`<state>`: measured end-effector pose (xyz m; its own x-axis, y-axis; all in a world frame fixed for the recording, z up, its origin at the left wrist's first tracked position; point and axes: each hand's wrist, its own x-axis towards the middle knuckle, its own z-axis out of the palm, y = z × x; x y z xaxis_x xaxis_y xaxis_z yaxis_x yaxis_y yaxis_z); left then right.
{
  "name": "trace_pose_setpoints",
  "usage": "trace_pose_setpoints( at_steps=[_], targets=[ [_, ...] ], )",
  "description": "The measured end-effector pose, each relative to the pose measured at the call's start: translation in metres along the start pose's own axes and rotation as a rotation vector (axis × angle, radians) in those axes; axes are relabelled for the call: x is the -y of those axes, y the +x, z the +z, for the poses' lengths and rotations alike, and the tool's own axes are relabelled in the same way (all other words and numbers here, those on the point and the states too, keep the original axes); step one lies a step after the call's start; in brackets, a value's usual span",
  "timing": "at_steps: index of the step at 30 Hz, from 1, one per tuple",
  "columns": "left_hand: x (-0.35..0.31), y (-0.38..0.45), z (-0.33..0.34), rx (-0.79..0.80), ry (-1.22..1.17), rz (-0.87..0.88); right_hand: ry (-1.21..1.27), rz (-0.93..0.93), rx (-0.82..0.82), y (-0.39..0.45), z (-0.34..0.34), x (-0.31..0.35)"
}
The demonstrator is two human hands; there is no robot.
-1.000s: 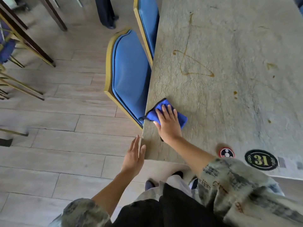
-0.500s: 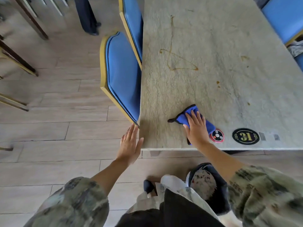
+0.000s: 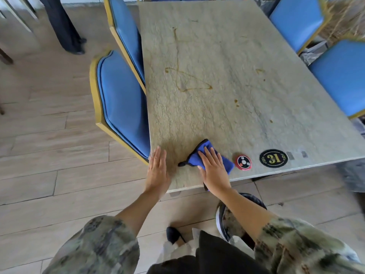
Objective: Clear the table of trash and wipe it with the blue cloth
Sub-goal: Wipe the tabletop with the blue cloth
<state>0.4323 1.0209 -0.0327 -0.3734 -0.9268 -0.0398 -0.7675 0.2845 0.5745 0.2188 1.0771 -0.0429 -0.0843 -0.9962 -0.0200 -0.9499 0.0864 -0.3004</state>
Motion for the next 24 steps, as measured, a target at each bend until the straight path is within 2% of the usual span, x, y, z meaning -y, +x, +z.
trace_pose_setpoints(
  at_steps=[2,5,6,9,11,13,15,17,20,22,24],
  targets=[
    [-0.009,0.007,0.005,0.012,0.013,0.025,-0.001,0.137,-0.024,0.024,-0.004,-0.006],
    [-0.017,0.018,0.015,-0.017,0.160,0.067,-0.012,0.296,-0.047,0.060,-0.002,0.007],
    [-0.020,0.020,0.019,-0.021,0.204,0.066,-0.017,0.268,-0.032,0.068,-0.001,0.012],
    [-0.034,0.027,0.030,-0.007,0.242,0.041,0.015,-0.034,0.049,0.084,-0.006,0.006],
    [-0.048,0.032,0.038,-0.010,0.281,0.029,0.036,-0.172,0.084,0.093,-0.015,-0.016],
    [-0.065,0.036,0.047,-0.005,0.335,0.043,0.026,-0.159,0.057,0.100,-0.020,-0.043],
    [-0.083,0.041,0.059,-0.002,0.362,0.072,0.005,-0.048,0.019,0.101,-0.027,-0.068],
    [-0.104,0.046,0.072,0.015,0.363,0.073,-0.006,-0.013,0.023,0.098,-0.035,-0.093],
    [-0.134,0.051,0.095,0.032,0.357,0.011,-0.001,-0.026,0.056,0.090,-0.050,-0.134],
    [-0.149,0.051,0.106,0.008,0.361,-0.041,-0.008,0.050,0.039,0.081,-0.060,-0.164],
    [-0.155,0.049,0.112,-0.030,0.375,-0.070,-0.025,0.034,0.028,0.067,-0.069,-0.193]
  ],
)
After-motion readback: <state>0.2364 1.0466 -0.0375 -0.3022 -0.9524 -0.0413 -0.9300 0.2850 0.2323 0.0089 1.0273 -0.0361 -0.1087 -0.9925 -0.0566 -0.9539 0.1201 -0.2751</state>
